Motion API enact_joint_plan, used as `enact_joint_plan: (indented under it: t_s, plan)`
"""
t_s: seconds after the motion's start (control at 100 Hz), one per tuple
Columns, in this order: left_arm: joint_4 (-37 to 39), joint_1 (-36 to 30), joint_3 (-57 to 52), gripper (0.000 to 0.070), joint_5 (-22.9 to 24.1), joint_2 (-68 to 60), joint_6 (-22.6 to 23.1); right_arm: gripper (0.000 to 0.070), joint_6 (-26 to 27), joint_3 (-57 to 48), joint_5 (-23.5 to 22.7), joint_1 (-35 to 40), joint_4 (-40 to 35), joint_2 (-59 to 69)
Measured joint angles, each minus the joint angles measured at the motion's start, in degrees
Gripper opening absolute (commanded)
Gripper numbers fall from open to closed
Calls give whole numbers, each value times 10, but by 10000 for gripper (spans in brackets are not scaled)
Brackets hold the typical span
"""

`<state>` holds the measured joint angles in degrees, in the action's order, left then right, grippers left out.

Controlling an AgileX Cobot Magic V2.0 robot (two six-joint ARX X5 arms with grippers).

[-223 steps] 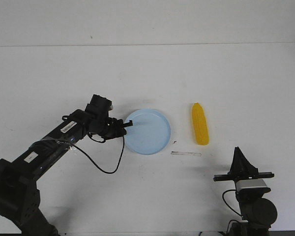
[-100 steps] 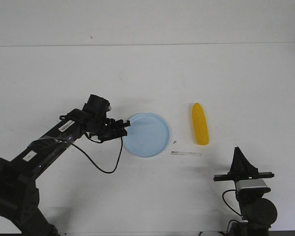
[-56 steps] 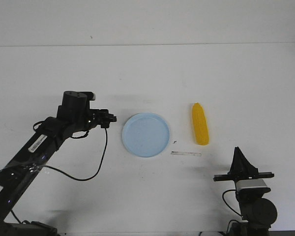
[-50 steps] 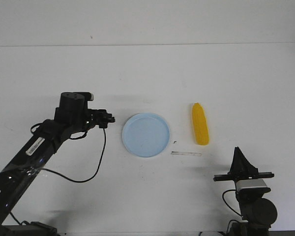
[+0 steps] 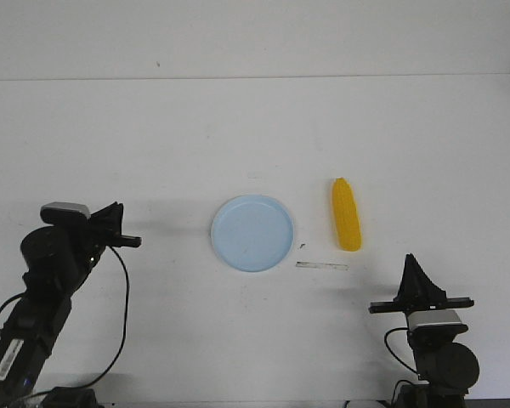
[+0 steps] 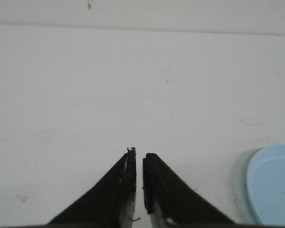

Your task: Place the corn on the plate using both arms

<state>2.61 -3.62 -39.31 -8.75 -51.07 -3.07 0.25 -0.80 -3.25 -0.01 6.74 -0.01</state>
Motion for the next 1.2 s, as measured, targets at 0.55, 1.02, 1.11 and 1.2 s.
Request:
enact_joint_plan:
  t_s: [0.55,1.02,1.11,1.2]
  plan:
    - [96,13,178,31,82,324,51,14,0,0,0,0,0,0]
    - [-19,14,200,30,155,419,33,13,0,0,0,0,0,0]
    - [-20,13,202,0,136,419,22,13,0,0,0,0,0,0]
    - [-21,13,203,0,109,418,16,13,0,0,0,0,0,0]
